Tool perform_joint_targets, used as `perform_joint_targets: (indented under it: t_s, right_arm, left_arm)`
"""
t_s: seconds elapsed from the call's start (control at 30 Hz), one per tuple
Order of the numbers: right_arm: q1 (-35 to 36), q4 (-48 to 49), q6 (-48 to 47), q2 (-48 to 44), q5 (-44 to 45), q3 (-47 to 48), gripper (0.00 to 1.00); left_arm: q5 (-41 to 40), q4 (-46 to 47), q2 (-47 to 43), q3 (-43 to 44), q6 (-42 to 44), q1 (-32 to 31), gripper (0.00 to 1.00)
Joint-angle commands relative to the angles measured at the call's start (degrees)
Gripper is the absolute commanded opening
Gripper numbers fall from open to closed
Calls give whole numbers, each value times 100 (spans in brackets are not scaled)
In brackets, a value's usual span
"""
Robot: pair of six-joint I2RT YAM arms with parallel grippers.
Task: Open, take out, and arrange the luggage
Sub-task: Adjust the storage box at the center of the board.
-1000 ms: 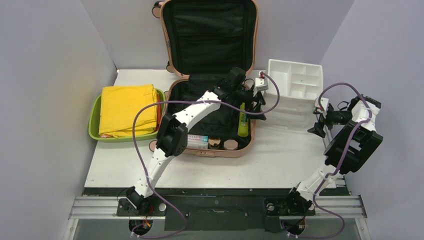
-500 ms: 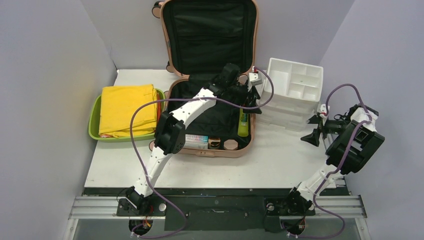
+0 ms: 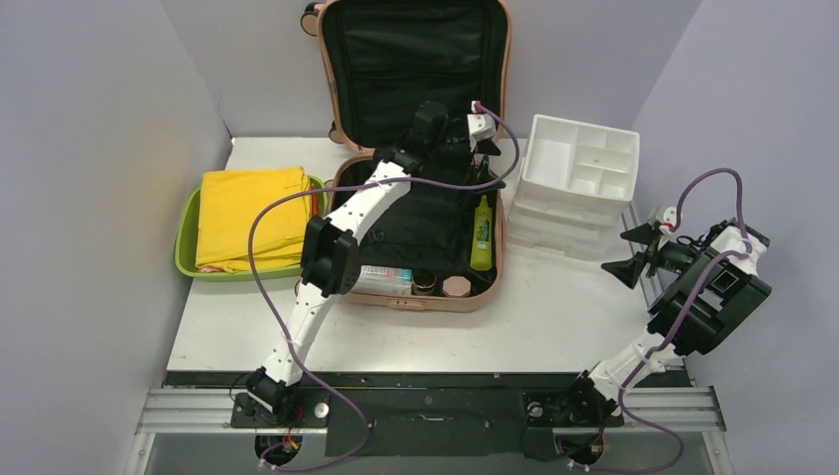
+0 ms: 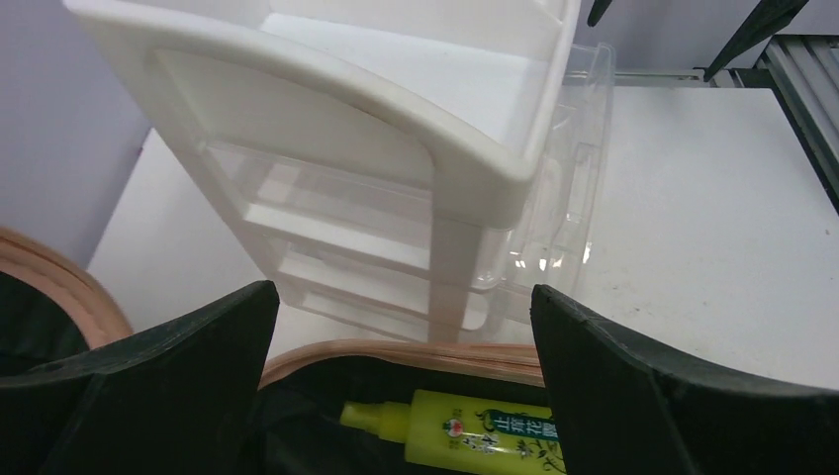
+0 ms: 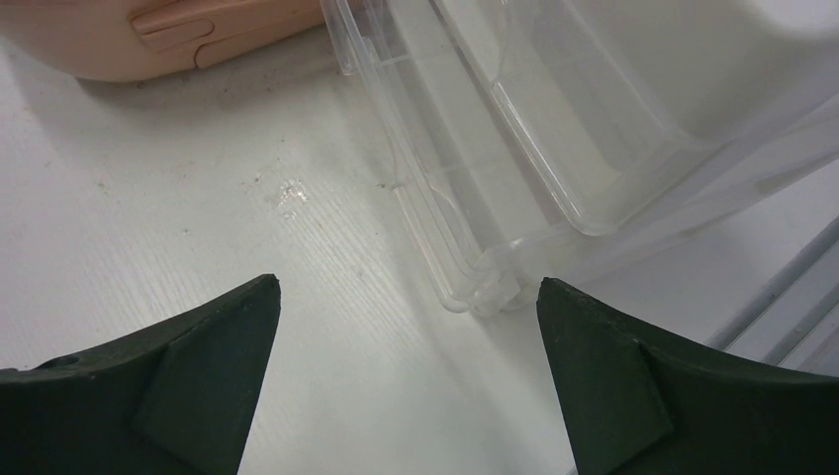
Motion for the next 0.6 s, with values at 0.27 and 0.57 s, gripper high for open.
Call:
perform_joint_targets:
  t_s: [0.27,0.57]
  right_arm:
    - [8,-243,-2307,-76,-739,501,99]
    - [172,-232,-2341,389,-740,1328,100]
  left_arm:
    - [878,1586,706,524,-713,24,97]
    - [888,1810,948,600,-790,-19,97]
